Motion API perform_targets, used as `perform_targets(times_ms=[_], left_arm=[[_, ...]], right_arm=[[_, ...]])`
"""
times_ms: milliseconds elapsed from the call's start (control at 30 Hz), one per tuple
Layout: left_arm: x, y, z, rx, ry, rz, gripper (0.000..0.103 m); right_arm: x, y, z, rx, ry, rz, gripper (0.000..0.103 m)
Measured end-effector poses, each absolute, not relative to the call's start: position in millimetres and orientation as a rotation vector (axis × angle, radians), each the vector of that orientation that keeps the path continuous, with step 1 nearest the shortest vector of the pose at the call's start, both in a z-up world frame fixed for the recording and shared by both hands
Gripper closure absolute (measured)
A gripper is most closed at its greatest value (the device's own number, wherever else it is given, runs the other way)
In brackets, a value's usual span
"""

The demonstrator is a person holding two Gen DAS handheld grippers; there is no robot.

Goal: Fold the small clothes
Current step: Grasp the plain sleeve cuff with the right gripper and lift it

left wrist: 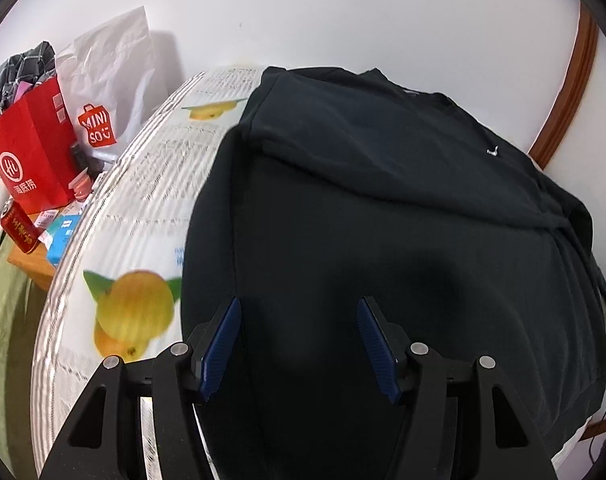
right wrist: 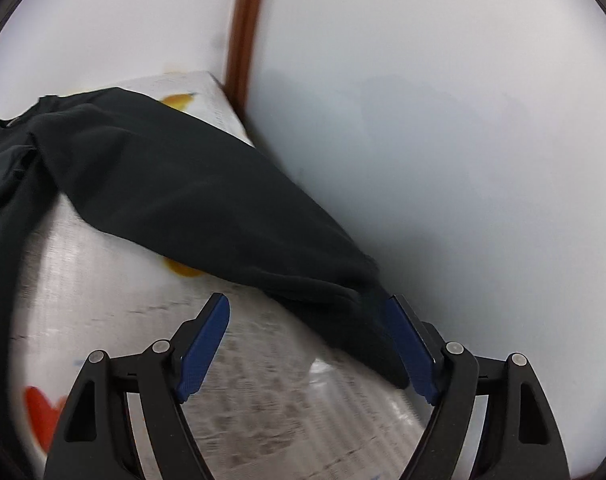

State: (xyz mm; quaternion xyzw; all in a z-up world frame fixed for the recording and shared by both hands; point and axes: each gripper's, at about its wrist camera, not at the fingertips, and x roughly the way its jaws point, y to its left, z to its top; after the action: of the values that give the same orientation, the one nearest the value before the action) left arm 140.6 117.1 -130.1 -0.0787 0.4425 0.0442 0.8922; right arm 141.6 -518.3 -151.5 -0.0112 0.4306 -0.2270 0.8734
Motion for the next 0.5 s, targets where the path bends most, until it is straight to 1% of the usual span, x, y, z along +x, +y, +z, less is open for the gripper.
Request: perform_targets(times_ms=[133,200,267,300,367,500], left_arm=[[138,114,-133,-0.138,0.913,0.114,0.045],[140,115,-134,-0.131,0.919,0.124,0.045],[141,114,-137,-0.119,0.926,0.132,0.045],[142,114,-137,-0.108,0.926,0.135,0.045],[143,112,-138,-0.087,0.930,0.143,0.045],[142,110,-140,-0.073,0.919,0.141,0.043]], right_arm=[[150,-518,-160,-0.017,0.900,-0.460,0.025],[157,-514,-160,-0.032,0.890,-0.448,0.045],[161,-508,-160,-0.081,0.891,-0.483,0.084],[165,-505,-158,-0.112,0.889,-0.509,0.090],[167,-502,-146,-0.108,0.854,-0.528,0.092],[165,-478,-93,-0.053,0.714,-0.472,0.092]])
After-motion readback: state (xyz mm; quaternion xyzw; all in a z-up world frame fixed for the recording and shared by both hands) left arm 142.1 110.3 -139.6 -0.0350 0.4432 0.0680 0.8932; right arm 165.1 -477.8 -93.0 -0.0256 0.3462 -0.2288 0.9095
